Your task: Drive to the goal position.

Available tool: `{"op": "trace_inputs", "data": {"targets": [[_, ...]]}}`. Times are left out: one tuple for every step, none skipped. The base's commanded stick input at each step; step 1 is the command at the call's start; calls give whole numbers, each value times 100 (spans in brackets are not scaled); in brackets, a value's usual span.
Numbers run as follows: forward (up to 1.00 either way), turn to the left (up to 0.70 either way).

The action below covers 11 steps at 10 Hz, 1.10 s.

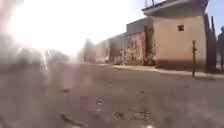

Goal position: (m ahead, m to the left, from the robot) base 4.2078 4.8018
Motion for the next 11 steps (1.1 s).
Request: {"op": "trace_inputs", "data": {"targets": [[100,27],[100,27],[100,27],[100,15],[100,0],[100,0],[100,0],[100,0],[100,0],[100,0],[100,5]]}}
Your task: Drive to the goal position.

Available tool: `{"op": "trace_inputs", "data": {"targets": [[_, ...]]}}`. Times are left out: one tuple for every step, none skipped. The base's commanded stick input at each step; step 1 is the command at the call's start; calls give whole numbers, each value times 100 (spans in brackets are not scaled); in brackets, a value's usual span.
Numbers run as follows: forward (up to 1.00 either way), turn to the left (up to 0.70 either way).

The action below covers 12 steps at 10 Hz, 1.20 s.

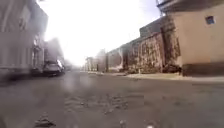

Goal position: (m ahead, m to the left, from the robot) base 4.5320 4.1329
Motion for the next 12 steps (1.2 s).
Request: {"op": "trace_inputs", "data": {"targets": [[100,23],[100,27],[100,24],[100,12],[100,1],[100,0],[100,0],[100,0],[100,0],[100,0],[100,0],[100,0]]}}
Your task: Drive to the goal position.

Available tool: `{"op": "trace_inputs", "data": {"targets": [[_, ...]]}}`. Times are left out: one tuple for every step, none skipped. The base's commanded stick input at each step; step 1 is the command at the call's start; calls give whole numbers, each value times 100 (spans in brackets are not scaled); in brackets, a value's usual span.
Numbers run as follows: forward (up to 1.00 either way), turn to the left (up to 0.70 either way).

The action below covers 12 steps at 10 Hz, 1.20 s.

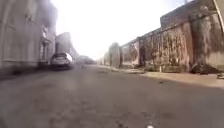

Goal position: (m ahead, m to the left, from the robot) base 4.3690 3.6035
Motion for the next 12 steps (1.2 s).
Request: {"op": "trace_inputs", "data": {"targets": [[100,0],[100,0],[100,0],[100,0],[100,0],[100,0],[100,0],[100,0],[100,0],[100,0],[100,0],[100,0]]}}
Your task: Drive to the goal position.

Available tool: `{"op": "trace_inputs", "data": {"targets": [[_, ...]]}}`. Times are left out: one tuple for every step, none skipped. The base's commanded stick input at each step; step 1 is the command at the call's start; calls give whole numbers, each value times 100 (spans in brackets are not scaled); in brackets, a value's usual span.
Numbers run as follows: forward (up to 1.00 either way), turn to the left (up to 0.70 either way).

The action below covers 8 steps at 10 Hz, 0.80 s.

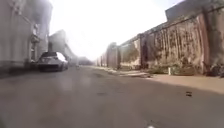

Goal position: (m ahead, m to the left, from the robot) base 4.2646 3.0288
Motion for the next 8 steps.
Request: {"op": "trace_inputs", "data": {"targets": [[100,0],[100,0],[100,0],[100,5],[100,23],[100,27],[100,27],[100,27]]}}
